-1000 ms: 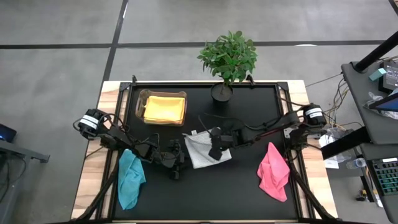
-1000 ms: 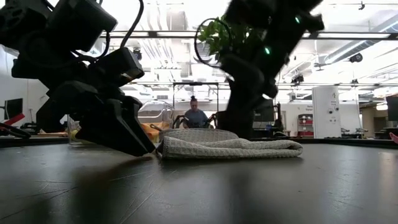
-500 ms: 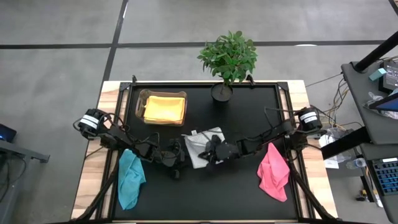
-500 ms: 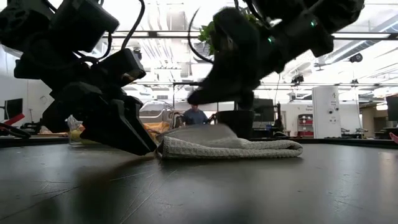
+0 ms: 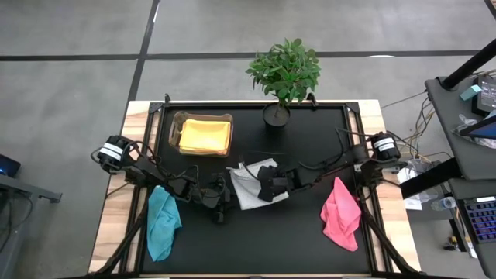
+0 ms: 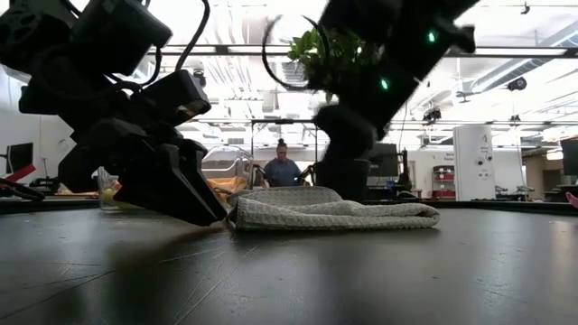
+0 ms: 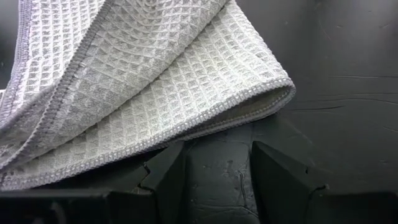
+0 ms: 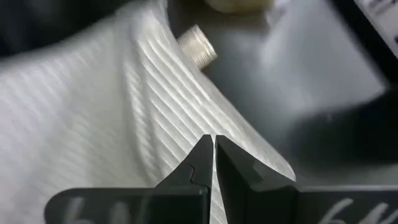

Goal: Fold microfiber towels
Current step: Fold the gray towel

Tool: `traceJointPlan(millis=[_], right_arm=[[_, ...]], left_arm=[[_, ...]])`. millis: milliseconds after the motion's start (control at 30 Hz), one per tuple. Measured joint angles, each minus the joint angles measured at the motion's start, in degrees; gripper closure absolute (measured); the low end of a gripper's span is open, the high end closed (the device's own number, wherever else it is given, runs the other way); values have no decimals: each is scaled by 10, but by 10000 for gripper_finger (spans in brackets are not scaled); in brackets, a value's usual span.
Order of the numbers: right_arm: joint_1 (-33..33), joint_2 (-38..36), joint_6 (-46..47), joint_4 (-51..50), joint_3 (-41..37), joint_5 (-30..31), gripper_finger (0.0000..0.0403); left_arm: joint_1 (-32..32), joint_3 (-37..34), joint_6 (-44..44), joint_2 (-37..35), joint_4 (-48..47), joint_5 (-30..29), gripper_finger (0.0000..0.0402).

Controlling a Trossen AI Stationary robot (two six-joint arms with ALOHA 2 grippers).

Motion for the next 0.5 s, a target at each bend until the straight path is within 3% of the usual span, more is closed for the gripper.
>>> traceJointPlan(millis=[67, 167, 333, 433, 500], right_arm=[[-7, 4, 5, 2, -15, -14, 390], [-8, 7, 6, 38, -36, -85, 390], [11, 10, -4, 231, -74, -250, 390], [36, 20, -40, 375, -83, -302, 390], [54, 18, -81, 400, -81, -306, 390]], left_arm=[[0, 0, 0, 0, 0, 0, 230], [0, 0, 0, 0, 0, 0, 230], [0, 0, 0, 0, 0, 0, 230], [0, 0, 0, 0, 0, 0, 230], [0, 0, 0, 0, -1, 1, 230]])
